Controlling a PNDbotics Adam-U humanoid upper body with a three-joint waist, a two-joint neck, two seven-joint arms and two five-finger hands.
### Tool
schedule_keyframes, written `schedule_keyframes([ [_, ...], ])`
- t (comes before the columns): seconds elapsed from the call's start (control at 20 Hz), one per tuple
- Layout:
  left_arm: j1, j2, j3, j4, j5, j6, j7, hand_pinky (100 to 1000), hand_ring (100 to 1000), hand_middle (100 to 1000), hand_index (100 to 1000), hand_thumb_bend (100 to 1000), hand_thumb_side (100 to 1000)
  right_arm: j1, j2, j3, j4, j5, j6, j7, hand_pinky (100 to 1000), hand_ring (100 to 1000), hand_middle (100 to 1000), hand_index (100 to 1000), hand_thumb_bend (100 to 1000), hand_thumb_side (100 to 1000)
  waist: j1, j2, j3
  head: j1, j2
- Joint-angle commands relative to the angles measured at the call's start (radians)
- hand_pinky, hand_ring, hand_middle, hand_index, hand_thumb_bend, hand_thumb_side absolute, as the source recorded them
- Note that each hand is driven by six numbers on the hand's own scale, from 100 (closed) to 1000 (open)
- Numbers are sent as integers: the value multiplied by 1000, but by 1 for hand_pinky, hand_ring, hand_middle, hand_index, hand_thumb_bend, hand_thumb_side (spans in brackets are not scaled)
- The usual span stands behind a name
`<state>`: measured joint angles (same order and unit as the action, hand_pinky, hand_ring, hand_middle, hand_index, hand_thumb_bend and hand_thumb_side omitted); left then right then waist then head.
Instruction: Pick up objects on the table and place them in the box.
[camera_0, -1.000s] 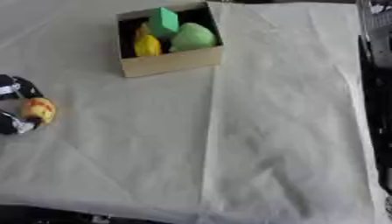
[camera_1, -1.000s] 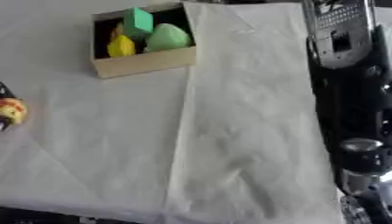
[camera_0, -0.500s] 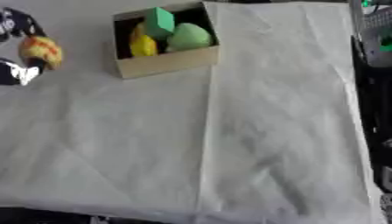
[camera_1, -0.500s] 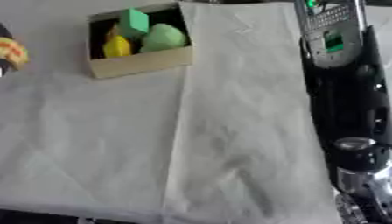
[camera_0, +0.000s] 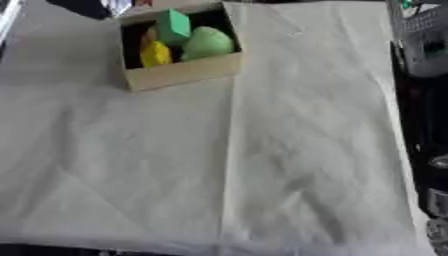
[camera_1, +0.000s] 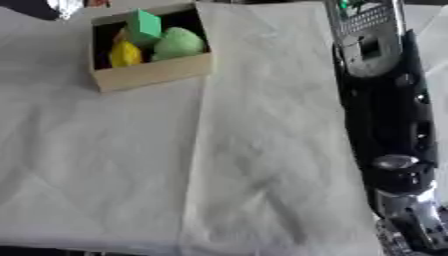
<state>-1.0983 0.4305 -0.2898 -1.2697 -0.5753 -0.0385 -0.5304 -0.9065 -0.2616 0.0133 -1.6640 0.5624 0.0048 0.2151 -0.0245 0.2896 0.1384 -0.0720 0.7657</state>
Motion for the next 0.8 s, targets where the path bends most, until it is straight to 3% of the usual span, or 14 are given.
schedule_keyframes([
  [0.05, -37, -65, 34, 122, -56, -23, 31, 832, 813, 722, 720, 100, 243, -25, -1, 1, -28, -6, -3, 2, 706, 784, 710, 902, 100, 442, 11, -38, -4, 3, 4],
  [0.35, -26, -129, 73, 294, -152, -62, 64, 836, 818, 728, 723, 100, 241, -33, 4, -1, -37, -7, -2, 1, 706, 784, 710, 903, 100, 445, 7, -36, -12, 1, 4],
  [0.6, -11, -147, 81, 343, -184, -92, 58, 843, 825, 738, 729, 100, 233, -34, 8, -4, -41, -7, 0, -4, 706, 784, 710, 902, 100, 447, 4, -37, -10, 0, 4],
  [0.75, -6, -155, 80, 359, -201, -102, 30, 867, 854, 775, 850, 100, 202, -33, 11, -4, -40, -8, 1, -3, 706, 784, 710, 902, 100, 446, 2, -38, -10, -1, 4],
  [0.8, -5, -156, 81, 361, -212, -107, 22, 886, 879, 804, 944, 100, 184, -32, 11, -4, -40, -8, 1, -3, 705, 784, 710, 902, 100, 445, 2, -38, -10, 0, 4],
])
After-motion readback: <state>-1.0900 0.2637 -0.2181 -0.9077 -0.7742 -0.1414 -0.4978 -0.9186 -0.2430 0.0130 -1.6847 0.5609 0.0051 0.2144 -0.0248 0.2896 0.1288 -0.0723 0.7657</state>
